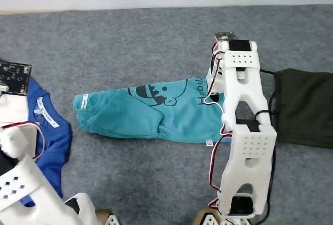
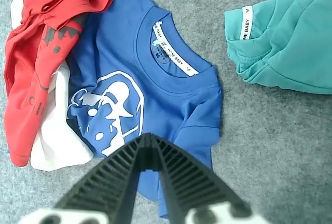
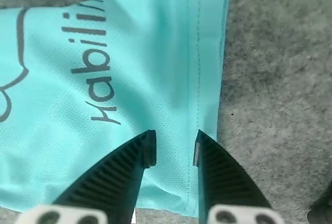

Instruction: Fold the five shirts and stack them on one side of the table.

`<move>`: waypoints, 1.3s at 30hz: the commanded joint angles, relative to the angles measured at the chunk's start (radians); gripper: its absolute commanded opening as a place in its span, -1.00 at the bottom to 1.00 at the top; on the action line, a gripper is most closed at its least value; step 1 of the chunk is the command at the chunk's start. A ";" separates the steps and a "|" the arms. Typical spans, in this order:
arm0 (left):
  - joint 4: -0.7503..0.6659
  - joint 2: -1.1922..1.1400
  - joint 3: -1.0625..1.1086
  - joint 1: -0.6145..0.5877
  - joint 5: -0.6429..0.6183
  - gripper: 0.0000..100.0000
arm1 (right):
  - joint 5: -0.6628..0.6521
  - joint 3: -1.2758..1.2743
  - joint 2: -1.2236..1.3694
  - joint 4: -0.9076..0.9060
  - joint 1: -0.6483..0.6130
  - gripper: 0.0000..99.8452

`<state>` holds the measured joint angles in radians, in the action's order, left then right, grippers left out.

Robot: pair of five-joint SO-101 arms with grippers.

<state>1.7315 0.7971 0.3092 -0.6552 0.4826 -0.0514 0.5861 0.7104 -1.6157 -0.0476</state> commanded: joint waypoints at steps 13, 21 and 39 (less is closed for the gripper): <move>-0.009 0.011 -0.002 0.005 0.005 -0.99 | 0.005 0.029 -0.050 -0.002 0.074 -0.66; -0.009 0.012 -0.002 0.005 0.005 -0.99 | 0.009 0.028 0.012 0.007 0.036 -0.66; -0.009 0.006 -0.001 0.005 0.005 -0.99 | 0.006 0.034 0.059 0.007 0.033 -0.80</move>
<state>1.7315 0.7971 0.3092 -0.6552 0.4826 -0.0514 0.5861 0.7887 -1.6157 -0.0031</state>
